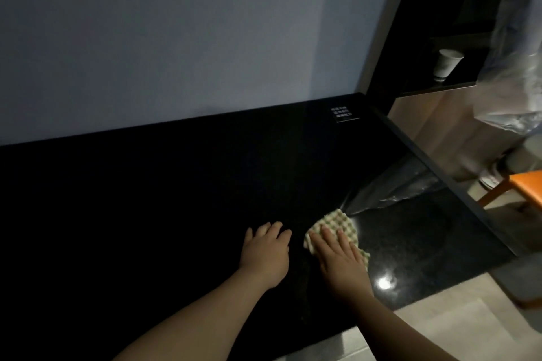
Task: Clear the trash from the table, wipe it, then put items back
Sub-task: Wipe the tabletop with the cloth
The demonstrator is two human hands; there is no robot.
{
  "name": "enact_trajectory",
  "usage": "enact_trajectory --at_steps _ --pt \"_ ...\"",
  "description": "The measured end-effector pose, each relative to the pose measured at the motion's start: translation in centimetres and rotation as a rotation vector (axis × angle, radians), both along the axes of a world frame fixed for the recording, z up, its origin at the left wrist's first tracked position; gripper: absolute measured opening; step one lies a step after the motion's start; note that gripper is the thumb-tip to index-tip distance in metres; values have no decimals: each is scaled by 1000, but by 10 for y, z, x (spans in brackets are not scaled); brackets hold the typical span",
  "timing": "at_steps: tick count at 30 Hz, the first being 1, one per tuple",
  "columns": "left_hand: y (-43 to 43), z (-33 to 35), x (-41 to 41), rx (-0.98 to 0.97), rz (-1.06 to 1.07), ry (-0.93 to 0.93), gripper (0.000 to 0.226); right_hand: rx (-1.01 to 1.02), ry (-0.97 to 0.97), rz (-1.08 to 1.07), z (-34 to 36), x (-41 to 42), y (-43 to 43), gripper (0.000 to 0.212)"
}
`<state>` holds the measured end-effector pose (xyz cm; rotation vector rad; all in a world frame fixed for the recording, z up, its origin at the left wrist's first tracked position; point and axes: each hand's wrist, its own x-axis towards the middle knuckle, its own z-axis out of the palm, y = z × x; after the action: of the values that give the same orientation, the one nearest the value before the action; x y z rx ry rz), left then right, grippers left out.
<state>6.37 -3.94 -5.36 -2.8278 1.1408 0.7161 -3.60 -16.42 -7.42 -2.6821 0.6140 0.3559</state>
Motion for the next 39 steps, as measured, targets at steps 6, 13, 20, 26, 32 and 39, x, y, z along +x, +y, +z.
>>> enact_trajectory --at_steps 6,13,20,26,32,39 --pt "-62 -3 42 26 -56 11 52 15 19 -35 1 34 -48 51" --pt "-109 -6 54 -1 -26 -27 52 11 2 -40 -2 55 -91 50" --pt "-148 -3 37 -46 90 -54 47 19 -24 32 -3 57 -141 50" --pt "-196 -5 -16 -148 177 -11 46 -39 -38 -113 -5 -5 -237 48" --pt "-241 -4 -68 -171 243 8 45 -37 -17 -140 -5 -73 -311 48" --pt "-218 1 -108 -170 417 -39 44 -70 -35 -142 -8 -106 -303 52"
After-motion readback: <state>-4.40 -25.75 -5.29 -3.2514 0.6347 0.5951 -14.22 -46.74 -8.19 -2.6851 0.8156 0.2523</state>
